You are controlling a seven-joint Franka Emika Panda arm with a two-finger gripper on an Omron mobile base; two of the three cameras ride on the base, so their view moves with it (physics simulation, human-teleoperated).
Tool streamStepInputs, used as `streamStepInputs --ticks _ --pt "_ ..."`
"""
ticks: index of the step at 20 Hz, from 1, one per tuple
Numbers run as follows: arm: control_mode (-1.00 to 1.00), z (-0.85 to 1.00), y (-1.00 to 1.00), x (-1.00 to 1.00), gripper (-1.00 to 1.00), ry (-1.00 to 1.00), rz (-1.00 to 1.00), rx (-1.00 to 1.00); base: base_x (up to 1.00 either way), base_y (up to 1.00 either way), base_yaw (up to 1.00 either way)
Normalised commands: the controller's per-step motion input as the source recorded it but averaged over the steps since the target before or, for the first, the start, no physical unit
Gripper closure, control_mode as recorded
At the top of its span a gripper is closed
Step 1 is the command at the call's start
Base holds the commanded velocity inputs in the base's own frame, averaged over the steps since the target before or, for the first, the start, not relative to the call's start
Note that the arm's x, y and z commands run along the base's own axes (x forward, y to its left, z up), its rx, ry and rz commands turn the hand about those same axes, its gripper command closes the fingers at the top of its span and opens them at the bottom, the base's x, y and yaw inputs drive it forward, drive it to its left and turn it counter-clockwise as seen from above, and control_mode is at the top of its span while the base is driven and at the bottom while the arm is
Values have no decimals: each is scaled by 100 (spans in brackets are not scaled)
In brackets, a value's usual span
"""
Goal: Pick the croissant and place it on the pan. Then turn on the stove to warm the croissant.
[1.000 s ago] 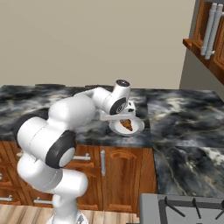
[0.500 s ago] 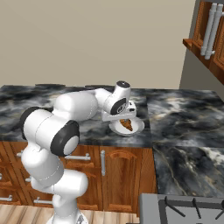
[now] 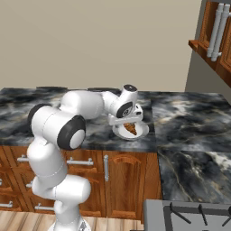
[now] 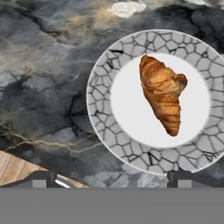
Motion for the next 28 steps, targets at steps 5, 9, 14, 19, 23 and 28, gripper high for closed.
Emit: streamStepInputs --ticks 5,9,14,19,23,28 --pt "-100 -20 -8 20 -100 0 3 -2 0 0 0" --pt "-100 -22 -4 23 -100 0 2 -4 0 0 0" --pt "-100 -23 -1 23 -100 0 1 -3 0 0 0" --pt "-100 -24 -6 21 -100 -1 0 -3 0 0 0" --pt "-100 -22 -11 18 -100 -2 1 -1 0 0 0" --pt "-100 -18 -9 18 -100 0 1 0 0 0 0"
